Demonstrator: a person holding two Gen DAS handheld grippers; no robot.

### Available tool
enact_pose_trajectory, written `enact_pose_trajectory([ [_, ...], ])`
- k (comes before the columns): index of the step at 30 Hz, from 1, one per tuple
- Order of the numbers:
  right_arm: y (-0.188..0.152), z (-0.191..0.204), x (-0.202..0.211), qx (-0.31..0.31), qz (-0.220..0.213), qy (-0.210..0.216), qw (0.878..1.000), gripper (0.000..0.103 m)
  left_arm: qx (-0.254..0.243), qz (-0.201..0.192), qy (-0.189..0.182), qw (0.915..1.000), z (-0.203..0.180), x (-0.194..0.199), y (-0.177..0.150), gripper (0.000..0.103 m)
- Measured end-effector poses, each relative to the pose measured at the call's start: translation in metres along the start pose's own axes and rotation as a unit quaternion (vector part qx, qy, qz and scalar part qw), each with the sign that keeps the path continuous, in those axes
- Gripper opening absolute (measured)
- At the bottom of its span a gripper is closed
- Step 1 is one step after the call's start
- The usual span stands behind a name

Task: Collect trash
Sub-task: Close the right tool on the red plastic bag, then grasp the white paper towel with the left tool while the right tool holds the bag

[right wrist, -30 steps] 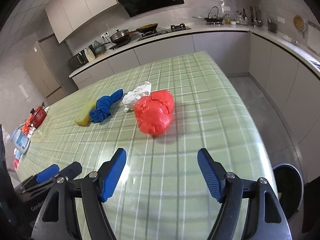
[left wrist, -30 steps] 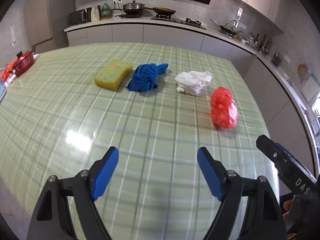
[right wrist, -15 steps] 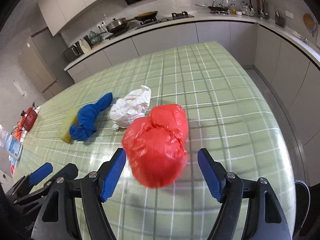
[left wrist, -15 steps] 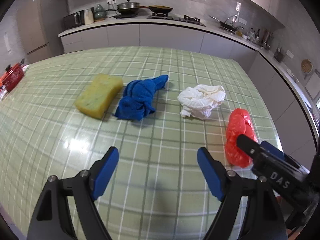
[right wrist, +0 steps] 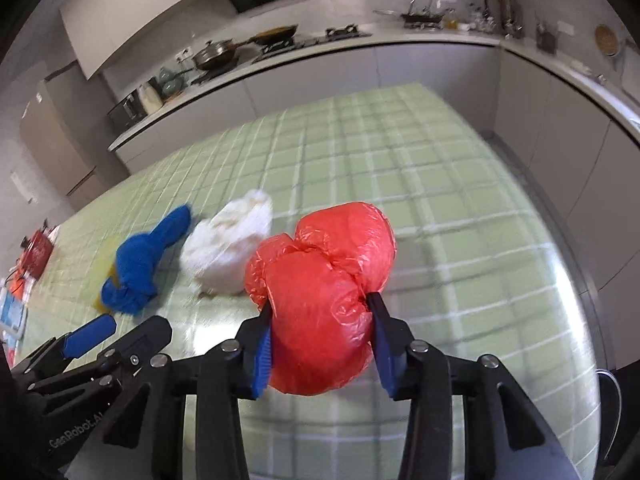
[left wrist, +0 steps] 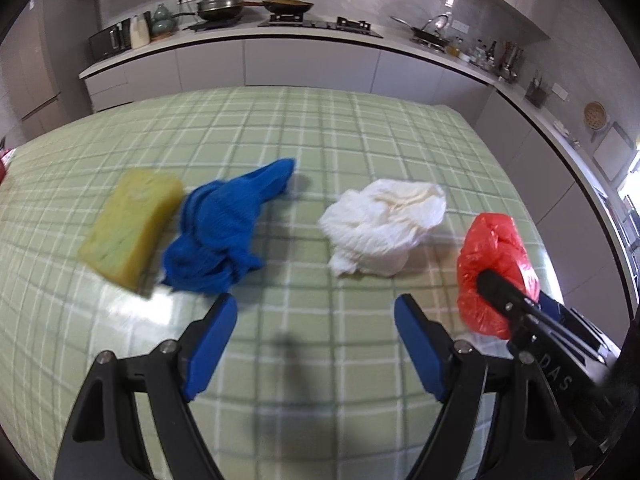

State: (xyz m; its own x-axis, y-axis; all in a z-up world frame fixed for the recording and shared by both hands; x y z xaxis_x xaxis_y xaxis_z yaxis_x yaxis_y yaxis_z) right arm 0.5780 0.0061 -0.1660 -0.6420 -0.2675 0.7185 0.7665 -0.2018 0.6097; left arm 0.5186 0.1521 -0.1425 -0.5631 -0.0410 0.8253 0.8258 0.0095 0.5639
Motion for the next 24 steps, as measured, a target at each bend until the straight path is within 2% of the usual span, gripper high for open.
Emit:
enact_pose_trajectory([
  [4, 0.011, -0.017, -0.004, -0.006, -0.002, -0.015, 1.000, 0.046, -0.018, -0.004, -0.008, 0.9998, -0.019, -0.008, 0.011, 0.082],
  [9, 0.021, -0.032, -0.009, -0.006, -0.002, -0.034, 0.999, 0.062, -0.027, -0.009, 0.002, 0.9996, -0.030, -0.022, 0.025, 0.082],
  [15, 0.030, -0.042, -0.014, -0.013, -0.006, -0.026, 1.000, 0.072, -0.035, -0.003, 0.002, 0.9994, -0.035, -0.040, 0.034, 0.082],
  [19, 0.031, -0.045, -0.021, -0.021, -0.002, -0.003, 1.000, 0.071, -0.043, 0.005, -0.005, 0.9990, -0.038, -0.051, 0.032, 0.082],
  [21, 0.030, -0.048, -0.022, -0.029, -0.007, 0.003, 1.000, 0.058, -0.043, 0.003, -0.014, 0.9990, -0.038, -0.051, 0.031, 0.081],
  [24, 0.030, -0.048, -0.019, -0.026, -0.012, 0.003, 1.000, 0.053, -0.043, -0.007, -0.017, 0.9989, -0.039, -0.050, 0.029, 0.075],
])
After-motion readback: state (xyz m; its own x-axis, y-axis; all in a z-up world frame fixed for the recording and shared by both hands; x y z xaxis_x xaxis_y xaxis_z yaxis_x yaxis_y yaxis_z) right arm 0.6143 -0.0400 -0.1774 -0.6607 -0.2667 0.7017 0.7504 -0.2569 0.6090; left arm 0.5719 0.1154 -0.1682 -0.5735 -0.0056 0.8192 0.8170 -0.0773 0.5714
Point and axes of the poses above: each gripper's, at about its wrist camera, not at the fingertips, and x roughly against the way its jaws point, z to its left, y to its top, the point moved 7 cm from there along -x, roughly the way its jaws point, and after that the axes turned 10 degrees about y, right-handed, at the moved point
